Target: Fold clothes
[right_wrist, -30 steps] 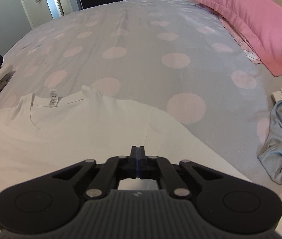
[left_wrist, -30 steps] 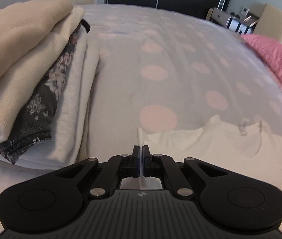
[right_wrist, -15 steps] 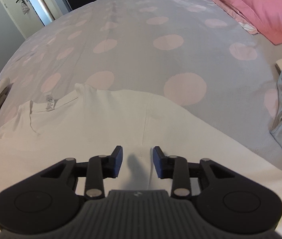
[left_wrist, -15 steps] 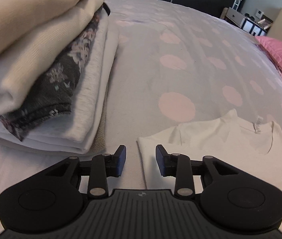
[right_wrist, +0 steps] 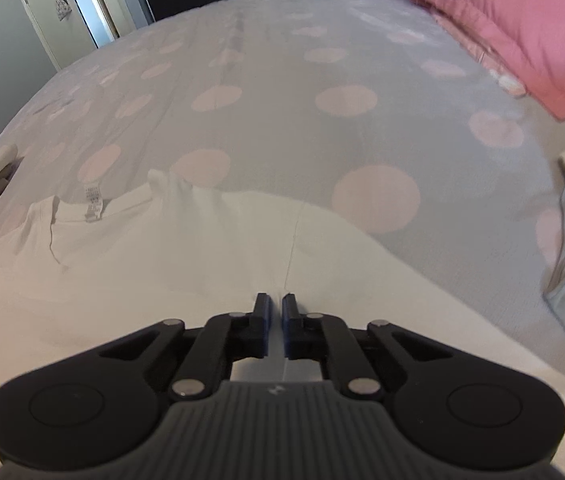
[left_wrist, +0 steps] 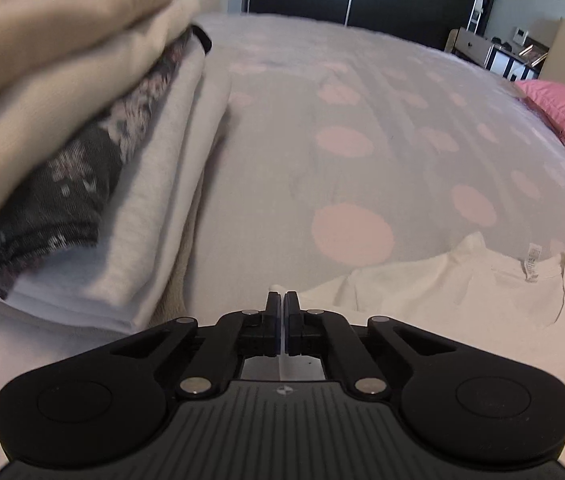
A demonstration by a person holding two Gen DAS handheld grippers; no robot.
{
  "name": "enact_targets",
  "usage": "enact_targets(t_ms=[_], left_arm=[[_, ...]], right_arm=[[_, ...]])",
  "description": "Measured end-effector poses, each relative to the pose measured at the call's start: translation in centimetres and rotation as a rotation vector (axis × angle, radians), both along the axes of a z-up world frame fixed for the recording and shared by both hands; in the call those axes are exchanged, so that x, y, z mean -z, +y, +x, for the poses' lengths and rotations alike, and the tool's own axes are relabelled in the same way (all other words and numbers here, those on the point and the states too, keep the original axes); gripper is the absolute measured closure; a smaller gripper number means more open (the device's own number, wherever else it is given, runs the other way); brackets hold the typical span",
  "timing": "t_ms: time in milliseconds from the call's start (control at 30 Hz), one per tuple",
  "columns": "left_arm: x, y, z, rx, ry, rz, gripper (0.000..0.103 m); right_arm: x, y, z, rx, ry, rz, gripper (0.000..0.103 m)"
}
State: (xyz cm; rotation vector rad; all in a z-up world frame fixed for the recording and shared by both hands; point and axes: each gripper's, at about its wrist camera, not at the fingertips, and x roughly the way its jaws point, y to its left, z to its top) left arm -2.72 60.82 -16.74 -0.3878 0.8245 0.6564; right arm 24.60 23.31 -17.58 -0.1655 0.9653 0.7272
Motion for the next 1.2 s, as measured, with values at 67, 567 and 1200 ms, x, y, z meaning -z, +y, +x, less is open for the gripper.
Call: enact_targets(t_ms=[67, 567, 1200], left_arm=[[0.1, 0.1, 0.1, -0.01, 0.022, 0.005, 0.103], [-2.0, -3.4, -6.1, 0.12, 0.107, -0.095, 0.088], [-11.9, -9.3, -16.5, 0.056, -0.004, -0.08, 0.079]], right_arm=[[-0.2, 0.2, -0.2, -0.002, -0.022, -0.008, 0.096], [-1.5, -2.5, -2.4, -0.028, 0.085, -0.096, 0.072], [-9.9, -29.3, -6.3, 0.368, -0.196, -0.228, 0.063]])
